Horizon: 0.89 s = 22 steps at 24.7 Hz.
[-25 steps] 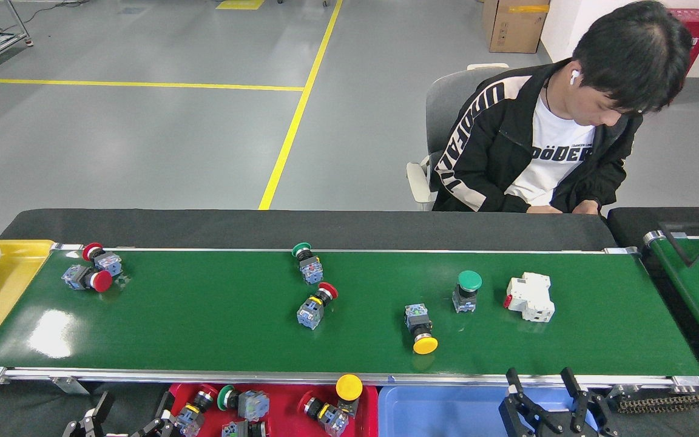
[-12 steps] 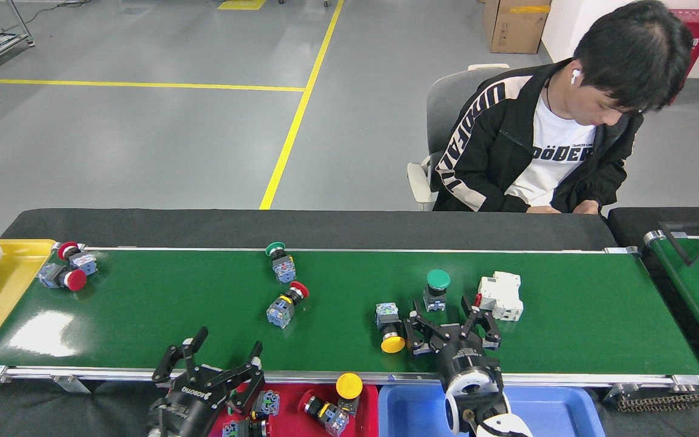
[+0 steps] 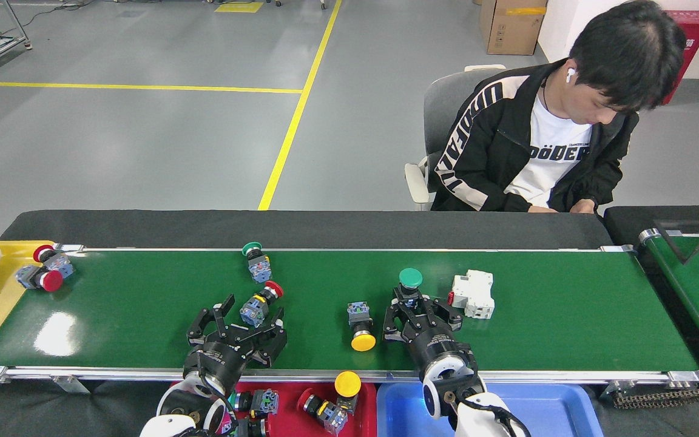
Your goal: Pick switch part from conveyor to tray
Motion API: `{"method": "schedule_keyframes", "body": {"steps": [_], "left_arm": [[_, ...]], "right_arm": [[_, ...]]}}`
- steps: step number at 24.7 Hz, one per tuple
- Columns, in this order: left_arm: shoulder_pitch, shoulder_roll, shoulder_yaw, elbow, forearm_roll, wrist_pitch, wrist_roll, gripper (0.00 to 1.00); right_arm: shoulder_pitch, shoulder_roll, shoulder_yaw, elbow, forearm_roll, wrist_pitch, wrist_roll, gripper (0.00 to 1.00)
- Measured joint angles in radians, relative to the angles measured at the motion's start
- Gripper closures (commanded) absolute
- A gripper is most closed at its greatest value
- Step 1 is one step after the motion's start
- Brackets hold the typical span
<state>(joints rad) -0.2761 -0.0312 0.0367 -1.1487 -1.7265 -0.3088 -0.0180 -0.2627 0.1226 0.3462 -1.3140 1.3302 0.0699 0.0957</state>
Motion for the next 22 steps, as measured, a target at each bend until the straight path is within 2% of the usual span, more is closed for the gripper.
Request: {"method": "schedule_keyframes", "body": {"steps": [2, 3, 5, 6, 7, 8, 10, 13, 16, 22], "left_arm": [[0.0, 0.018, 0.009, 0.006, 0.01, 0.003, 0.001, 0.93], [0.001, 0.022, 0.012, 0.006, 0.019, 0.005, 0.003, 0.94], [0.005, 0.022, 0.014, 0.004, 0.037, 0.005, 0.005, 0.95], [0.008, 0.022, 0.014, 0.0, 0.043, 0.005, 0.006, 0.95], [0.013, 0.022, 0.014, -0.009, 0.048, 0.003, 0.006, 0.95], [0.022, 0.022, 0.014, -0.022, 0.052, 0.001, 0.007, 0.95], [0.063, 0.03, 0.014, -0.087, 0.069, -0.006, 0.007, 0.95], [0.17, 0.066, 0.015, -0.237, 0.115, -0.026, 0.008, 0.95], [0.299, 0.074, 0.015, -0.394, 0.131, -0.056, 0.008, 0.94], [0.455, 0.074, 0.006, -0.54, 0.135, -0.09, 0.019, 0.93]], "right_arm": [[0.084, -0.033, 0.0, -0.123, -0.001, -0.051, -0.002, 0.95], [0.142, -0.048, 0.0, -0.195, -0.001, -0.093, -0.003, 0.92], [0.259, -0.052, 0.006, -0.302, -0.001, -0.206, -0.004, 0.8], [0.29, -0.047, 0.02, -0.321, -0.001, -0.251, -0.004, 0.58], [0.319, -0.03, 0.053, -0.329, 0.001, -0.292, -0.001, 0.15], [0.337, -0.01, 0.091, -0.331, 0.003, -0.311, 0.001, 0.03], [0.351, 0.006, 0.158, -0.334, 0.006, -0.319, 0.013, 0.02], [0.344, -0.001, 0.178, -0.334, 0.007, -0.283, 0.031, 0.02], [0.342, -0.003, 0.18, -0.334, 0.007, -0.269, 0.035, 0.02], [0.345, -0.003, 0.159, -0.361, 0.009, -0.242, 0.038, 0.03]]}}
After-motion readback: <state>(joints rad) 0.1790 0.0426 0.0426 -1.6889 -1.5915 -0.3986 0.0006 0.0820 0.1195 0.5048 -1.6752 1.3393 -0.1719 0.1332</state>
